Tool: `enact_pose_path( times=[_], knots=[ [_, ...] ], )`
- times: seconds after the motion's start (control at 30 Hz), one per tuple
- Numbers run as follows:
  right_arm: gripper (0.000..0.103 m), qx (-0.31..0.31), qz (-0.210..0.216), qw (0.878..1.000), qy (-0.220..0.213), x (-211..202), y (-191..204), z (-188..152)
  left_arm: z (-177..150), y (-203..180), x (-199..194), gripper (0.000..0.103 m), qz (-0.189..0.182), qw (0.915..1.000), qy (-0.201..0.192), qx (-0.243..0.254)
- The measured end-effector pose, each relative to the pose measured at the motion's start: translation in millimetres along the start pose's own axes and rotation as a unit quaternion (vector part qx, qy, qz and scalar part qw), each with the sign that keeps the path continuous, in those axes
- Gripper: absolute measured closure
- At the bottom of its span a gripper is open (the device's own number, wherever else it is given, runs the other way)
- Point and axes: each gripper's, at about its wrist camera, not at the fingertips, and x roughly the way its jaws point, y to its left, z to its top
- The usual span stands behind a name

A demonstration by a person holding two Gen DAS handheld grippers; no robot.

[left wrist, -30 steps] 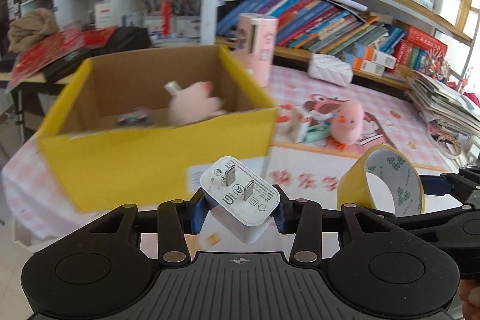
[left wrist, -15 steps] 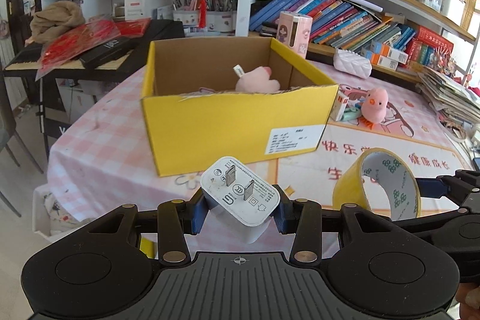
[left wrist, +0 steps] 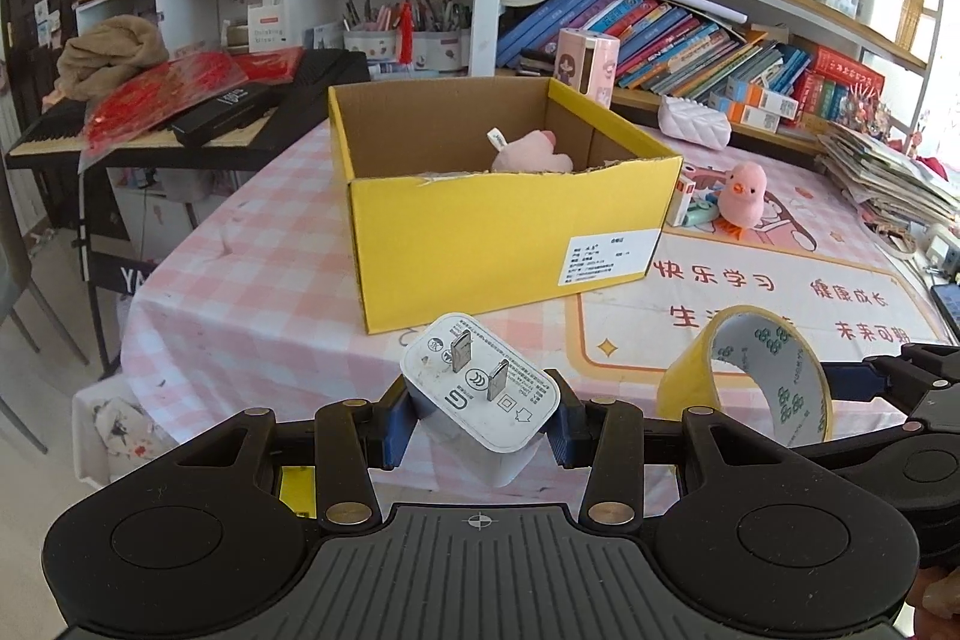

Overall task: Organize objects
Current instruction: 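Carry the charger and tape roll with both grippers over the yellow box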

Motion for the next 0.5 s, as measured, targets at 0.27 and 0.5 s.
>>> enact_pose_path(
  times=[0.27,0.5],
  knots=[
    [0.018,-0.010,-0.003,1.000,0.001,-5,15,0,0,9,-5,0.061,-0.007,0.9999,-0.008,-0.003],
    [0.018,-0.010,-0.008,1.000,0.007,-1,18,3,0,10,-3,0.061,-0.011,0.9999,-0.007,-0.005]
  ],
)
